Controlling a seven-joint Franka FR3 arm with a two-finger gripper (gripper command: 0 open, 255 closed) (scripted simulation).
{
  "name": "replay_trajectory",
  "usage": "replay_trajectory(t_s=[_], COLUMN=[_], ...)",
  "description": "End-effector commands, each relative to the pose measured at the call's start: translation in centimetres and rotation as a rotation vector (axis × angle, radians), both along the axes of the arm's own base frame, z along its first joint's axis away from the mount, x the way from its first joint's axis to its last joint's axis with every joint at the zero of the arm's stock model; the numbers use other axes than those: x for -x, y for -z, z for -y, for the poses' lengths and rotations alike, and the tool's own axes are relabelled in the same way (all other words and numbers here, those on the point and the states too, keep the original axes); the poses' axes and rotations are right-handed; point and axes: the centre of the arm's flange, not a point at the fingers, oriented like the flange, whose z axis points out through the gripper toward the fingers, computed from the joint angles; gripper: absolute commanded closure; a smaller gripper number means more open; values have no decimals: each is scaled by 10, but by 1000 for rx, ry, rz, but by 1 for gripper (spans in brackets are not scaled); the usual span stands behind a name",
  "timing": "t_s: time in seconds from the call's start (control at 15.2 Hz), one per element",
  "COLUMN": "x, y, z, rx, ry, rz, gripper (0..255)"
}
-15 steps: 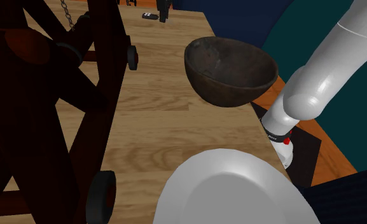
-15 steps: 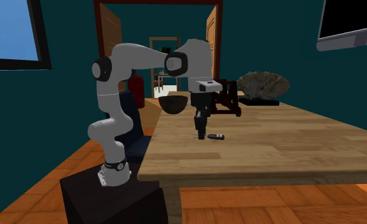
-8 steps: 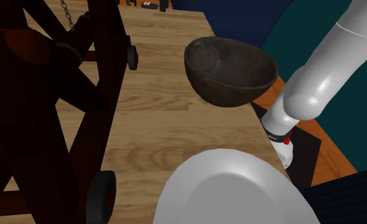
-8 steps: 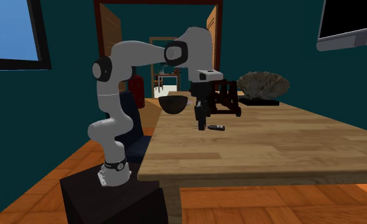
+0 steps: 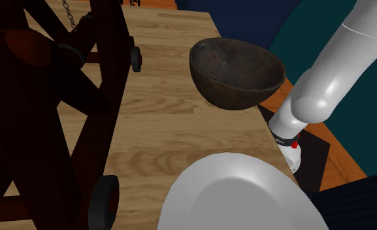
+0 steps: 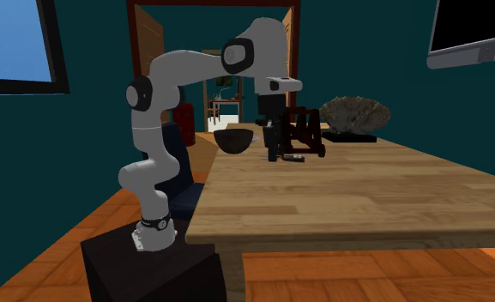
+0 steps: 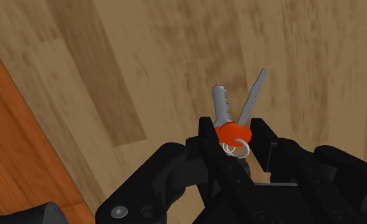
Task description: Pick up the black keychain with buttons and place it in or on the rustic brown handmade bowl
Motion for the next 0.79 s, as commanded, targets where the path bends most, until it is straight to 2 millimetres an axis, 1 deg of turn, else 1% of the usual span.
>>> replay_trajectory(t_s=[0.0, 0.73], x=[1, 1], y=[-12, -70], z=[0, 0], rx=[0, 0], ry=[0, 0], rz=[-1, -1], gripper=[255, 255])
